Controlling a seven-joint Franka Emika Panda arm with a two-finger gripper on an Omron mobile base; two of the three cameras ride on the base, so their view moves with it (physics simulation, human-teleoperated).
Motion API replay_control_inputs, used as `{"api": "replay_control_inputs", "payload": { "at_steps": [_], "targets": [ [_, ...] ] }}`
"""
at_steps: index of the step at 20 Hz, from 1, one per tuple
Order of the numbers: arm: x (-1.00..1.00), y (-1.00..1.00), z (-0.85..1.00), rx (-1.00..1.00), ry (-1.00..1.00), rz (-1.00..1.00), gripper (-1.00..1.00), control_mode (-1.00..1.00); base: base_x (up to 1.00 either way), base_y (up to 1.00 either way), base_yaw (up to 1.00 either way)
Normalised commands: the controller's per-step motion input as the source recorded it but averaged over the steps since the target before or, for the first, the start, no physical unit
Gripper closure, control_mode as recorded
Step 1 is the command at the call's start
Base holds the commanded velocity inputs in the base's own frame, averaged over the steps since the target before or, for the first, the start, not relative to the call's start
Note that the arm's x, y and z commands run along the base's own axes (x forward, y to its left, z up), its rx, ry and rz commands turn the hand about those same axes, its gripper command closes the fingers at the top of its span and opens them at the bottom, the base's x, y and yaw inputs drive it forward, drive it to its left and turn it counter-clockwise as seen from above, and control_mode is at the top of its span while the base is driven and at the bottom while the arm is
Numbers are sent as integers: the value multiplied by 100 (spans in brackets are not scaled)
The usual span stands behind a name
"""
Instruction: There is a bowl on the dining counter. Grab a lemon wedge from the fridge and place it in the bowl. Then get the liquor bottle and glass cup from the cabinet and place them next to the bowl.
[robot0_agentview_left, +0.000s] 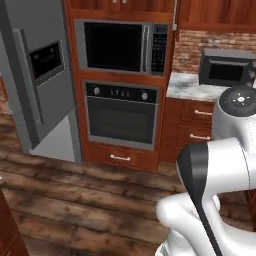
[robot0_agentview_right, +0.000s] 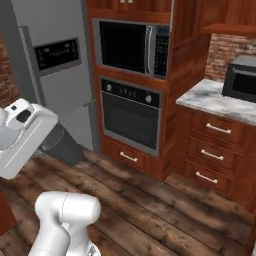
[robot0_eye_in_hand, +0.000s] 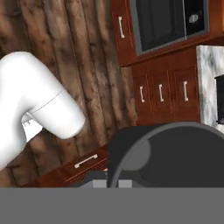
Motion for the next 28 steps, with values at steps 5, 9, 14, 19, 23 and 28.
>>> {"api": "replay_control_inputs", "payload": {
  "at_steps": [5,9,14,19,23,28],
  "targets": [
    [0,0,0,0,0,0,100,100,-77,82,66],
    [0,0,0,0,0,0,100,100,-66,95,68],
    [0,0,0,0,0,0,100,100,-41,100,68],
    [0,0,0,0,0,0,100,100,-25,100,69],
    [0,0,0,0,0,0,100,100,-18,100,68],
    [0,0,0,0,0,0,100,100,-4,100,65]
  ]
}}
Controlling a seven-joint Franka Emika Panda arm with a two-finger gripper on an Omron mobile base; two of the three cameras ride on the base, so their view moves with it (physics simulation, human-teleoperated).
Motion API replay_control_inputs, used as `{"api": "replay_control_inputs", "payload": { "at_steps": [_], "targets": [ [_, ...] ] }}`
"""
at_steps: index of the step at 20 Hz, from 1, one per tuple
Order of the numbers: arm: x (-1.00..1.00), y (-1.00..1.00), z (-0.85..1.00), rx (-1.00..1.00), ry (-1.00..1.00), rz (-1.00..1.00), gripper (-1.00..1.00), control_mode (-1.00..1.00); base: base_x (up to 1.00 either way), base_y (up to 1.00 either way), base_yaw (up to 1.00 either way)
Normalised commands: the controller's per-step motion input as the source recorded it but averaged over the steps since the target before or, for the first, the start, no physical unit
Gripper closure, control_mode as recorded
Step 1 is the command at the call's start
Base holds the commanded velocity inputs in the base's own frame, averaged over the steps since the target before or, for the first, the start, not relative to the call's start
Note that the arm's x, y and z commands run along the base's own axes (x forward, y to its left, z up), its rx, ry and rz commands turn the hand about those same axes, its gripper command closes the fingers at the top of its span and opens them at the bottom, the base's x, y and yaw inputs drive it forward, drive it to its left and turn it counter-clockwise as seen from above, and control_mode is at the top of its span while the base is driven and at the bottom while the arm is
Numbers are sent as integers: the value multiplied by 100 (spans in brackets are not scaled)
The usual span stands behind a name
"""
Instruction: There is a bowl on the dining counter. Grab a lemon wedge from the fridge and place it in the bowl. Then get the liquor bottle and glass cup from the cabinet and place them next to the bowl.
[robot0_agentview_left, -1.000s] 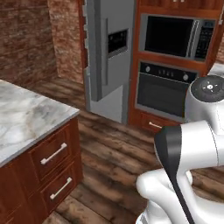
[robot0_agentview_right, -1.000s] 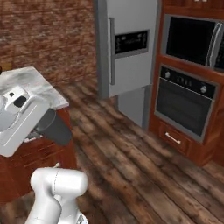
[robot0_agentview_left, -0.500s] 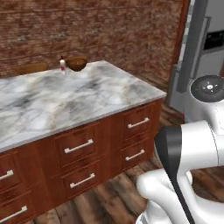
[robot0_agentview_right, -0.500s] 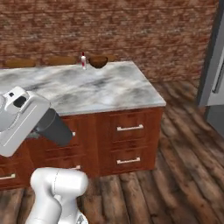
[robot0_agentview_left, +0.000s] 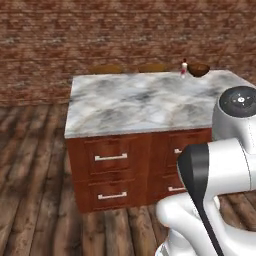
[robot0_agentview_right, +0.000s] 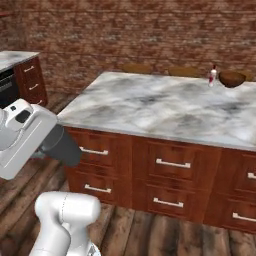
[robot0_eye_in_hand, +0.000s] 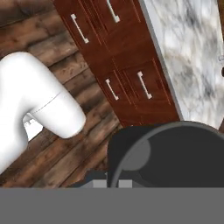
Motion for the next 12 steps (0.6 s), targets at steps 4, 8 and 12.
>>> {"api": "replay_control_inputs", "payload": {
  "at_steps": [4,8,12],
  "targets": [
    [0,0,0,0,0,0,100,100,5,100,61],
    [0,0,0,0,0,0,100,100,49,100,46],
    [0,0,0,0,0,0,100,100,98,100,35]
  ]
}}
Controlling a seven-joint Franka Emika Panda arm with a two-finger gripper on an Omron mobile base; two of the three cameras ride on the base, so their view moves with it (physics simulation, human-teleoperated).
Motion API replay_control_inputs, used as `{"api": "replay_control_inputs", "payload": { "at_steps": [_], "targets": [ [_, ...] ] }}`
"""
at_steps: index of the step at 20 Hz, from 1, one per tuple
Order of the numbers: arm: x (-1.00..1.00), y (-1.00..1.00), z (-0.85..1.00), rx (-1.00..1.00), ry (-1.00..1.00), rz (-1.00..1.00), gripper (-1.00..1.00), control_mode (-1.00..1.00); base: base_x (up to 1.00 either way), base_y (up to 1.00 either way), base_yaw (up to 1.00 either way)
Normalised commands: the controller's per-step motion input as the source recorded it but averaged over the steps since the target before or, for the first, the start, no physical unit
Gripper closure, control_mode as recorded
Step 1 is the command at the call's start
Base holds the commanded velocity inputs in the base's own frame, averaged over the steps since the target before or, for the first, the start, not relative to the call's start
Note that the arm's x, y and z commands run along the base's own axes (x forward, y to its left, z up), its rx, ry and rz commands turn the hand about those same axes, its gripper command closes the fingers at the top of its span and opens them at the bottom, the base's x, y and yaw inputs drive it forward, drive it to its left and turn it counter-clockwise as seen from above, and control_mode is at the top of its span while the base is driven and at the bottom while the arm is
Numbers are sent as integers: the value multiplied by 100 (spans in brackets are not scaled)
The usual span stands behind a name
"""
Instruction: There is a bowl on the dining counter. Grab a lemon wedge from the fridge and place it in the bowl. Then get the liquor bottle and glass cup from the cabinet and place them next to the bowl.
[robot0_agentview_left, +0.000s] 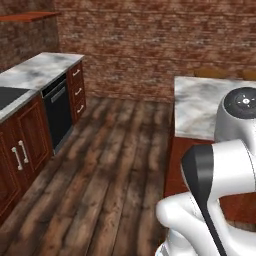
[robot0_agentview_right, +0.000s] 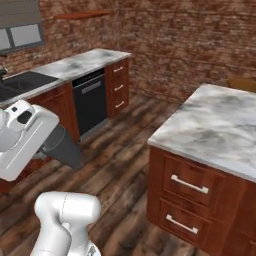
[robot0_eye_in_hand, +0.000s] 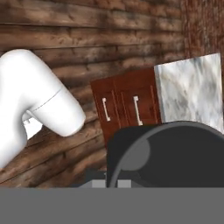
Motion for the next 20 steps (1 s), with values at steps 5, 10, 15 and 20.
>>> {"api": "replay_control_inputs", "payload": {
  "at_steps": [5,10,15,20],
  "targets": [
    [0,0,0,0,0,0,100,100,100,100,24],
    [0,0,0,0,0,0,100,100,100,78,4],
    [0,0,0,0,0,0,100,100,100,17,-22],
    [0,0,0,0,0,0,100,100,100,0,-37]
  ]
}}
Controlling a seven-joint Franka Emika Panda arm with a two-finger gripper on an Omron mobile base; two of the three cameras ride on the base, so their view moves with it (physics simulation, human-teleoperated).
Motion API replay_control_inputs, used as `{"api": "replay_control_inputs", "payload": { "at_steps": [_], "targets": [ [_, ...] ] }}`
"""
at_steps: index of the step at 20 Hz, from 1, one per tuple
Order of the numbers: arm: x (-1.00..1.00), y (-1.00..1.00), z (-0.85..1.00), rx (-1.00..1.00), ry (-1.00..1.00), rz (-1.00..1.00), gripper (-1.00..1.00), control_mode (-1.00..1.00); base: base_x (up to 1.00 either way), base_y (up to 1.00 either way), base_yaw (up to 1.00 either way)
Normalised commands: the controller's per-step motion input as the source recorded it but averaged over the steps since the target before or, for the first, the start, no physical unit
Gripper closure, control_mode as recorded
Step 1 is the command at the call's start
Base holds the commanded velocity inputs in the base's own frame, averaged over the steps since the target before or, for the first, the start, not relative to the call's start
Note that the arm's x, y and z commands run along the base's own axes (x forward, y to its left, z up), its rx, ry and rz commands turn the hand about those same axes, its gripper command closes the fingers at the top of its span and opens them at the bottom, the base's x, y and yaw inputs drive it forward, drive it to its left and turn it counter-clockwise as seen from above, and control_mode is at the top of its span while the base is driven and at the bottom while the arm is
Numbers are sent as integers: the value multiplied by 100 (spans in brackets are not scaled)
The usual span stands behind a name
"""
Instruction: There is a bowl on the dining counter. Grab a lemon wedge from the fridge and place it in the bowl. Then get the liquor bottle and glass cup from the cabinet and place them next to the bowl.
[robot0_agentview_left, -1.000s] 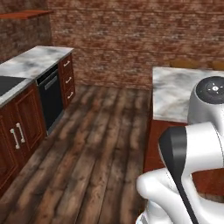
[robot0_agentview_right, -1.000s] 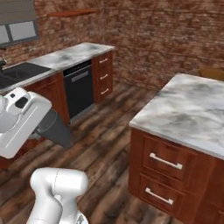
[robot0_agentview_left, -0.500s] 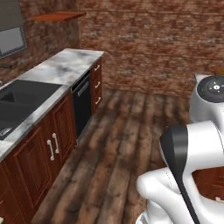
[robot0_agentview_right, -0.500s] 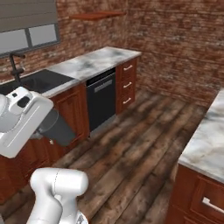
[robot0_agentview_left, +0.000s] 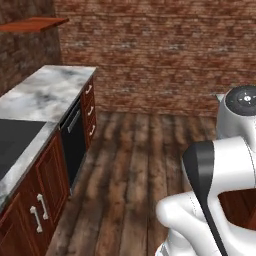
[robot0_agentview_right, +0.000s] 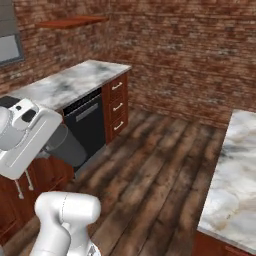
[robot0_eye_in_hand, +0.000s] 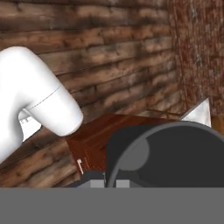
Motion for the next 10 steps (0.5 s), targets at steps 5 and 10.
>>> {"api": "replay_control_inputs", "payload": {
  "at_steps": [5,10],
  "targets": [
    [0,0,0,0,0,0,100,100,100,10,-32],
    [0,0,0,0,0,0,100,100,100,23,-25]
  ]
}}
